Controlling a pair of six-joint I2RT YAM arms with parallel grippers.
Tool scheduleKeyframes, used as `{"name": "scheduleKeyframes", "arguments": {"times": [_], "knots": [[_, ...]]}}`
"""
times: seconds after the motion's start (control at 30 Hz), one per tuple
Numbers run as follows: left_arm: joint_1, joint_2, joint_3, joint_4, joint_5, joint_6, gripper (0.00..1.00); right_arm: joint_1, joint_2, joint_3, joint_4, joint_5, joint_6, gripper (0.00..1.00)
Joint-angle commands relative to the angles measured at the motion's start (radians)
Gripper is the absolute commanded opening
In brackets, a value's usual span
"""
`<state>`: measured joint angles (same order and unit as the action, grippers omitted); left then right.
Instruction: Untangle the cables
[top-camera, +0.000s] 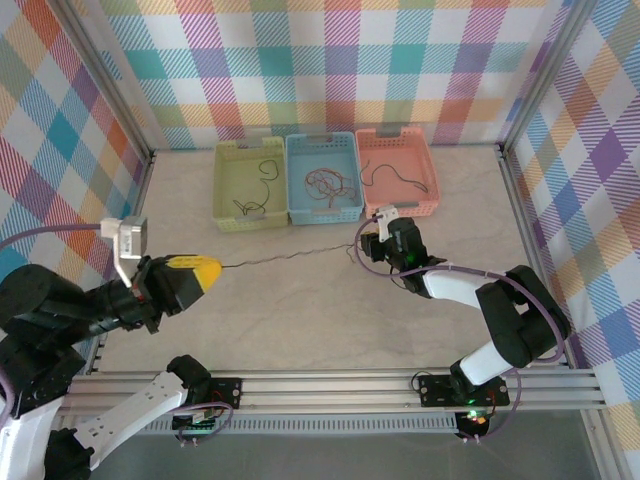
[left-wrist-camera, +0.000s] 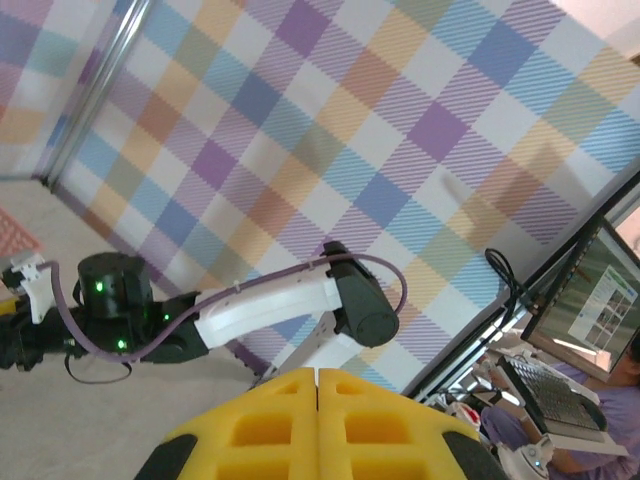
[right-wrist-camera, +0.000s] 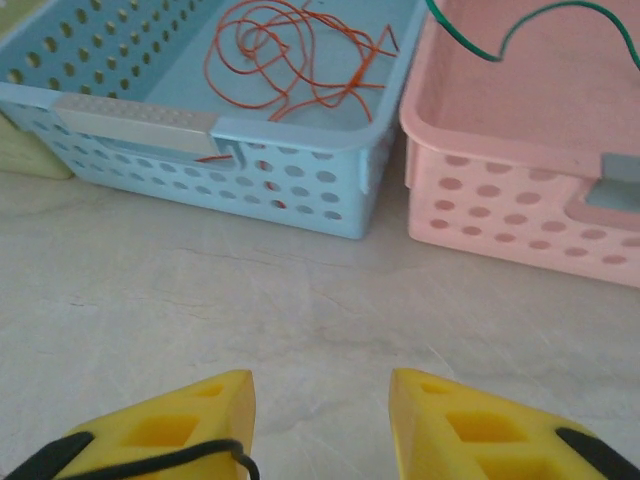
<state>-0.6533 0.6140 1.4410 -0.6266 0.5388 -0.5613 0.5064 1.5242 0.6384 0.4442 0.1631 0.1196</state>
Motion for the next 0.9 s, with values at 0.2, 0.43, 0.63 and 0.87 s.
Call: {"name": "scheduleKeyframes", "arguments": {"times": [0.2, 0.43, 0.63, 0.87], "knots": [[-0.008, -0.087, 0.042, 0.055, -0.080, 0.005, 0.00, -0.040, -0.002, 0.018, -0.079, 0.096, 0.097, 0.41], [-0.007, -0.113, 0.108, -0.010, -0.166, 0.026, 0.00, -0.071, -0.022, 0.007, -0.110, 0.157, 0.177, 0.48], [-0.008, -0.128, 0.083, -0.038, -0.195, 0.053, 0.00, -0.128, -0.060, -0.028, -0.093, 0.088, 0.275, 0.51], [-0.008, -0.156, -0.026, -0.103, -0.264, 0.043, 0.00, -0.156, -0.112, -0.094, 0.090, -0.107, 0.258, 0.31]]}}
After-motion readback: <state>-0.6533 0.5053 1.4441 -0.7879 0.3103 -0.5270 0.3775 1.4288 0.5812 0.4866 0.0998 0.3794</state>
